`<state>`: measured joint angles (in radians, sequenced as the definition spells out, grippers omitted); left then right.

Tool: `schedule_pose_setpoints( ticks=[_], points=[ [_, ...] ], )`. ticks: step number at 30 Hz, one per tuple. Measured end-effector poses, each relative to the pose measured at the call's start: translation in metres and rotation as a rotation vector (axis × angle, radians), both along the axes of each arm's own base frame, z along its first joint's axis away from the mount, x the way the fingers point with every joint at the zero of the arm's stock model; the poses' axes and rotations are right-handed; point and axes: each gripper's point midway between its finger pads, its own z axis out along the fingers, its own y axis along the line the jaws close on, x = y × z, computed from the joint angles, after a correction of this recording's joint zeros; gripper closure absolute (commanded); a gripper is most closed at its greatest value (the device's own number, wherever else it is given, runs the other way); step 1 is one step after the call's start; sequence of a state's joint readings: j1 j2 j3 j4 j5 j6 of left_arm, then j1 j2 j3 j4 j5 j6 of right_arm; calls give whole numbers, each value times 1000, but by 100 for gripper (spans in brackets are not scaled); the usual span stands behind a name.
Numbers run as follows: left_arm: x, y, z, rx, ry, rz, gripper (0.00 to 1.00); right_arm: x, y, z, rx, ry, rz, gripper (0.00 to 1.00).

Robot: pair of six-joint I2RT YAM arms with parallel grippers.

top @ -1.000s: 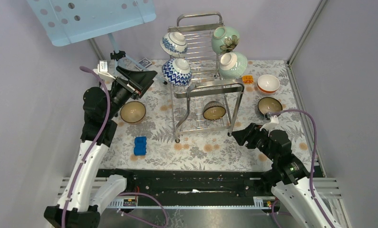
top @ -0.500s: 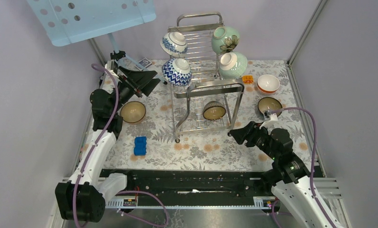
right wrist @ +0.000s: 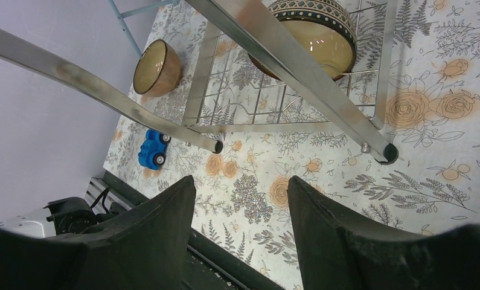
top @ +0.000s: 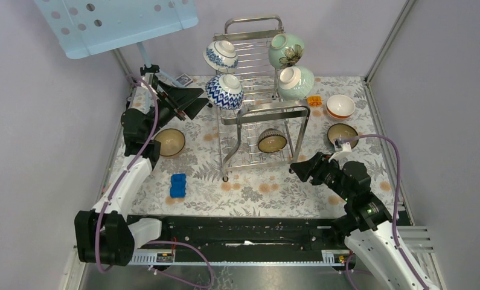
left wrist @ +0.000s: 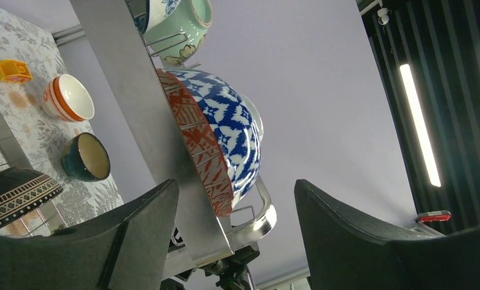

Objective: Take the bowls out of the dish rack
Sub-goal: Pick up the bowl from the dish rack.

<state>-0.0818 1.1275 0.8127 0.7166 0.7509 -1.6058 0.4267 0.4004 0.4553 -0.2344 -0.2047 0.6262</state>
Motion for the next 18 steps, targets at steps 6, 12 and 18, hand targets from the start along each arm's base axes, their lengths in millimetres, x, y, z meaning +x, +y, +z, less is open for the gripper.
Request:
schedule_pose_setpoints(
  ticks=[6, 12, 18],
  points=[
    [5, -6, 0, -14, -8, -33, 30, 0, 0, 0, 1, -2, 0, 35],
    [7, -13, 0, -35, -17, -65, 35, 0, 0, 2, 3, -7, -1, 35],
    [5, -16, 8, -56, -44, -87, 39, 0, 0, 2, 3, -7, -1, 35]
  ],
)
